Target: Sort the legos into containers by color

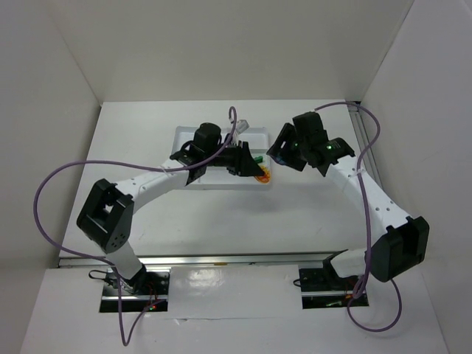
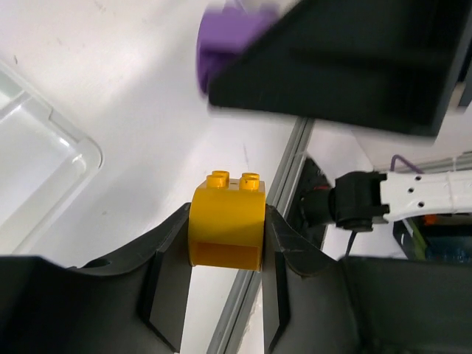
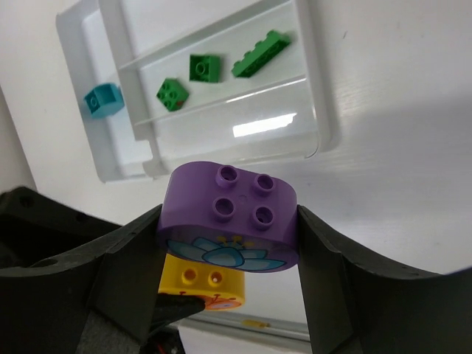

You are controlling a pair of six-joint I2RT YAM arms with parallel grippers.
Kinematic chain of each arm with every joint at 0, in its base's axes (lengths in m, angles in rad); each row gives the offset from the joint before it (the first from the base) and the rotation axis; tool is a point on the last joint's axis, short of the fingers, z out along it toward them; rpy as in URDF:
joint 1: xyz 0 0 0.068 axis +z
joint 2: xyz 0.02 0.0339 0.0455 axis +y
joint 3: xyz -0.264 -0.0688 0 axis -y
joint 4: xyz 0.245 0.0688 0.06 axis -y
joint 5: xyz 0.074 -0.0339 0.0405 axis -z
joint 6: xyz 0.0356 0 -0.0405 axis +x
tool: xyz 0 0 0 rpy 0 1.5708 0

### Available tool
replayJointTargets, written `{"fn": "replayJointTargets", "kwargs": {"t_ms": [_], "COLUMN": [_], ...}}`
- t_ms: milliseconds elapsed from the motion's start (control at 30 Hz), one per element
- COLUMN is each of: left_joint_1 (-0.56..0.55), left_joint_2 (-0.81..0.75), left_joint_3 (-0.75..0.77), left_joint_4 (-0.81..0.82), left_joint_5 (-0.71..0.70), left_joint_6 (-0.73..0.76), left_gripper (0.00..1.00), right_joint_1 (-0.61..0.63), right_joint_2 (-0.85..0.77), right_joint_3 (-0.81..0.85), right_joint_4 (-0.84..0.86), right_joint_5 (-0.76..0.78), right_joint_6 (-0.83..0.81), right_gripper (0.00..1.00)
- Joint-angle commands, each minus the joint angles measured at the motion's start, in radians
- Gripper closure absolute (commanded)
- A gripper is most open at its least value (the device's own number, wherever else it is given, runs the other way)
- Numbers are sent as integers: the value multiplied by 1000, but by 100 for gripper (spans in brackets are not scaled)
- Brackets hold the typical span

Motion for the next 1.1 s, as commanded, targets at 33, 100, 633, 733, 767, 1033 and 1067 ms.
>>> {"fn": "replayJointTargets", "kwargs": {"t_ms": [33,100,633,733,767,1033,1067], "left_joint_1": [5,5,274,275,284,327,327], "left_joint_2": [-35,-35,52,175,207,465,491], "left_joint_3": [-1,-1,210,365,400,701,727], "left_joint_4": [-45,-55,-396,-496,-510,-548,-548], "left_joint_5": [11,24,-180,-255,-256,-240,-222], "left_joint_6": [65,76,94,85,85,53,53], "left_gripper": [100,100,100,100,100,100,100], "right_joint_1": [-17,-17,-26,-35,-35,-44,-54], "right_joint_2": [-17,-16,-3,-3,-3,-13,-13], "right_joint_3": [47,38,-18,-18,-18,-18,-18], "right_joint_4": [60,69,52,52,43,34,25], "right_joint_5": [66,66,141,141,141,141,141], "right_joint_6": [3,3,-37,-46,-46,-46,-55], "right_gripper": [55,55,55,55,55,55,55]}}
